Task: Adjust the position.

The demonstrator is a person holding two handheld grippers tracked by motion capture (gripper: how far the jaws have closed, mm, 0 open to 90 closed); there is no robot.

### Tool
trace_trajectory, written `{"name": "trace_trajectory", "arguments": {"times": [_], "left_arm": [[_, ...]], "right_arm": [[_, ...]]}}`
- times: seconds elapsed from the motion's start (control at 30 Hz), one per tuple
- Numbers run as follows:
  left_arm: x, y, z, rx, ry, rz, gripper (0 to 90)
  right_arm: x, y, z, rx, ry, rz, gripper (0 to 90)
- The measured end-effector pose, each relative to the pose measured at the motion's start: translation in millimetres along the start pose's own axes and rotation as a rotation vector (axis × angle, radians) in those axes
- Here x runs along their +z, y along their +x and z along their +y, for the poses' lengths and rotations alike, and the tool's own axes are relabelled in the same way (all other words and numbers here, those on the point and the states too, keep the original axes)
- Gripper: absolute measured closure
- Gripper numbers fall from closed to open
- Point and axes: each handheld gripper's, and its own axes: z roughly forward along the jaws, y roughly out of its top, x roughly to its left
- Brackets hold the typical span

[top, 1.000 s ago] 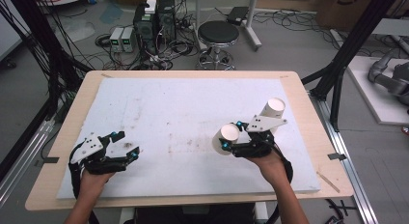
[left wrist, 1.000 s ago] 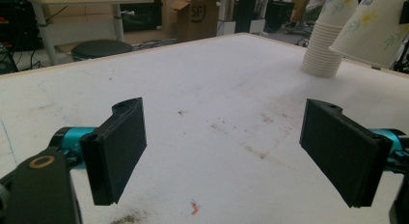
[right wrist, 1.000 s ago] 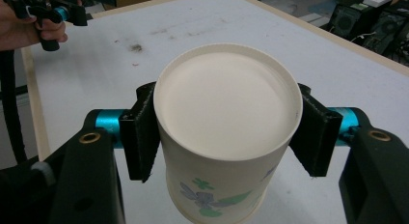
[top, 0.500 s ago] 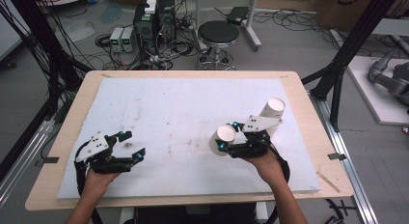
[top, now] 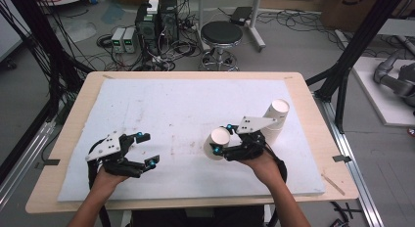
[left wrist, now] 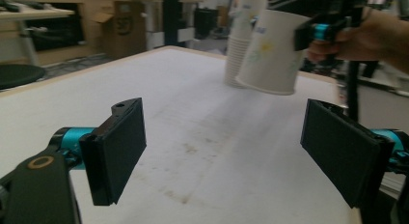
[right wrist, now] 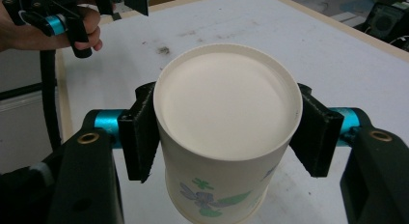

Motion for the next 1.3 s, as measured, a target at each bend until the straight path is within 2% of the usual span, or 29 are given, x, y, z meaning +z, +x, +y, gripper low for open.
{"name": "trace_trajectory", "arguments": {"times": [0.13,0.23,0.3,0.47,0.87,1.3], "left_arm": [[8.1,-0.7,1.5,0.008,0.018,-0.026,15.9],[13.7,-1.8,2.2,-0.016,0.026,-0.044,15.8],[18.7,-3.3,3.8,-0.01,0.041,-0.033,15.8],[33.6,-6.9,8.6,0.016,0.043,-0.096,16.0],[77.8,-16.8,10.3,0.065,0.098,-0.173,16.7],[92.9,-21.8,8.5,0.071,0.105,-0.213,19.2]], "right_arm": [[5.7,2.5,3.4,-0.01,0.008,0.014,35.2],[10.0,4.7,5.7,-0.013,0.017,0.024,35.2],[13.4,6.1,7.5,-0.022,0.018,0.033,35.2],[19.3,9.7,11.6,-0.027,0.02,0.052,35.2],[26.8,16.2,18.9,-0.04,0.023,0.09,35.2],[30.9,22.3,21.7,-0.048,0.02,0.133,35.2]]}}
